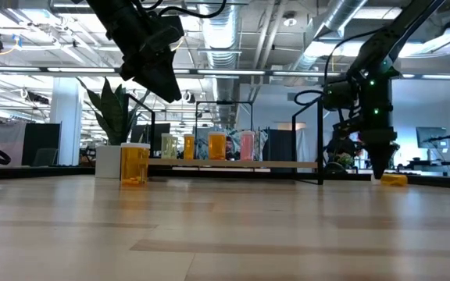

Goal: Pick and place medicine bottles onto shelf by color
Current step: Move the small orange pill bottle to the center of the table

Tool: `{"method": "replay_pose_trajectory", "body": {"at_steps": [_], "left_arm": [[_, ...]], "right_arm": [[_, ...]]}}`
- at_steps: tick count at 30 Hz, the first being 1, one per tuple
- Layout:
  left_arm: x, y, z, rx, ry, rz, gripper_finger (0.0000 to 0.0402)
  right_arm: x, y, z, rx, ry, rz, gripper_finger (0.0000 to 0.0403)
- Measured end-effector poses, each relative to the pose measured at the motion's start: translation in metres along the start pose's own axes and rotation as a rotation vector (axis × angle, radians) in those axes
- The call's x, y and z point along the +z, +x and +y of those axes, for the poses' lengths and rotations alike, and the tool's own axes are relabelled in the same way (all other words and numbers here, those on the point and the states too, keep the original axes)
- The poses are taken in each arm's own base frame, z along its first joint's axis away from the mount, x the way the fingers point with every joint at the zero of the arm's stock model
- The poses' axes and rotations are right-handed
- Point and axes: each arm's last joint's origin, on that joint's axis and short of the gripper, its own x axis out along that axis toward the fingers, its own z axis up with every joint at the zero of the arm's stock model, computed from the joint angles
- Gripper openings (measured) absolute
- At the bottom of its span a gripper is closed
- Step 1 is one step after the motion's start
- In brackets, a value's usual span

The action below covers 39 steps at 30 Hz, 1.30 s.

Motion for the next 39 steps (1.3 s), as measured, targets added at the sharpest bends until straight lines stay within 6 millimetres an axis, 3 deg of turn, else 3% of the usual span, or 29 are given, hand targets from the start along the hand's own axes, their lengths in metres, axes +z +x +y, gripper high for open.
{"method": "replay_pose_trajectory", "body": {"at_steps": [4,15,27,39], "left_arm": [[0.000,0.000,0.000,0.000,0.001,0.000,0.0147],[0.000,0.000,0.000,0.000,0.004,0.000,0.0147],[-0.001,0.000,0.000,0.003,0.011,0.008,0.0147],[-0.001,0.000,0.000,0.003,0.011,0.008,0.0147]], "right_arm": [[-0.005,0.009,0.002,0.003,0.009,0.003,0.0193],[-0.005,0.009,0.002,0.000,0.040,-0.007,0.0152],[-0.008,0.014,0.003,-0.003,0.081,-0.012,0.0145],[0.000,0.002,0.000,-0.002,0.103,-0.012,0.0132]]}}
